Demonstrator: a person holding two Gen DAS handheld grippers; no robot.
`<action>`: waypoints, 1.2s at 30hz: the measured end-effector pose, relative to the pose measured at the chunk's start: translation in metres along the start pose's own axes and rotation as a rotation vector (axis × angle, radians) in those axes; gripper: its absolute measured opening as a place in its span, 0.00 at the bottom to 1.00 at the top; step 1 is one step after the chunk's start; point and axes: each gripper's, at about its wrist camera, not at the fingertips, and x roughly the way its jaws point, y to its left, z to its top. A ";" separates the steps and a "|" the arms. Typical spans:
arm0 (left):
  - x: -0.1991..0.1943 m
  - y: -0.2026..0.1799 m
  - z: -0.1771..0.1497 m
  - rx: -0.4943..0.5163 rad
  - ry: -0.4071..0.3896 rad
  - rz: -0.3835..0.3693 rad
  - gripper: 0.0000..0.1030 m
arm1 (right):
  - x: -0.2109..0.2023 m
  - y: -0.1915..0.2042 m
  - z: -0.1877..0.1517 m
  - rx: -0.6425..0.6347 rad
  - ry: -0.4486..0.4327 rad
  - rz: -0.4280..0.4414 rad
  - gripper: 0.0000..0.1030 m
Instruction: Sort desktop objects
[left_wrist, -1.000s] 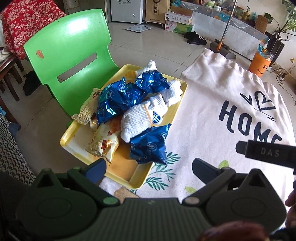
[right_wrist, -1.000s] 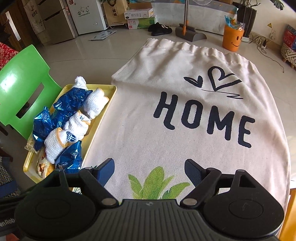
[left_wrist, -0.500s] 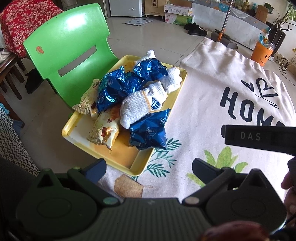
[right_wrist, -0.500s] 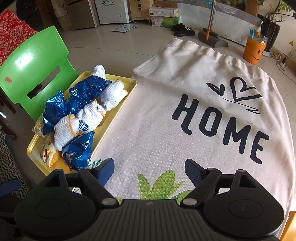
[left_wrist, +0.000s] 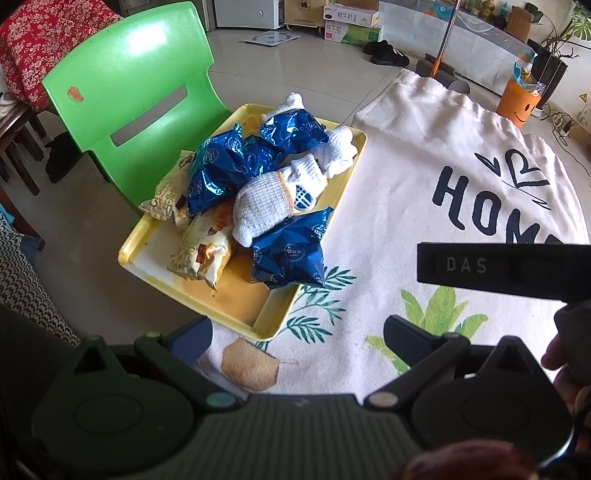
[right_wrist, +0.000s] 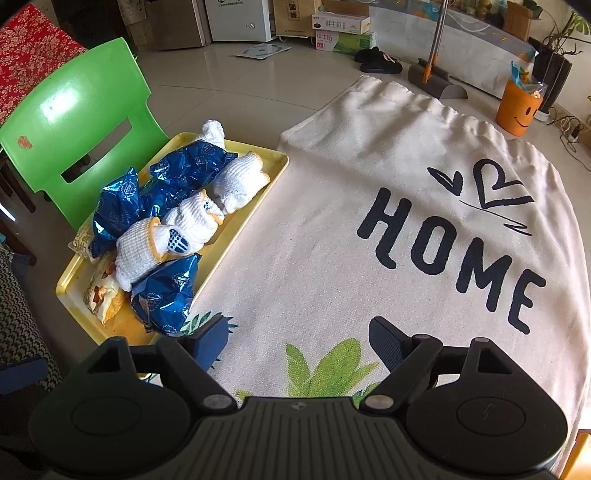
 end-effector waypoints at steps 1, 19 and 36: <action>0.000 0.000 0.000 0.000 0.000 0.000 0.99 | 0.000 0.000 0.000 -0.001 -0.002 0.000 0.82; 0.004 0.003 0.000 -0.015 0.018 0.002 1.00 | 0.001 0.005 0.001 -0.012 -0.012 0.003 0.82; 0.007 0.005 0.001 -0.024 0.026 0.002 0.99 | 0.003 0.007 0.003 -0.013 -0.015 -0.001 0.82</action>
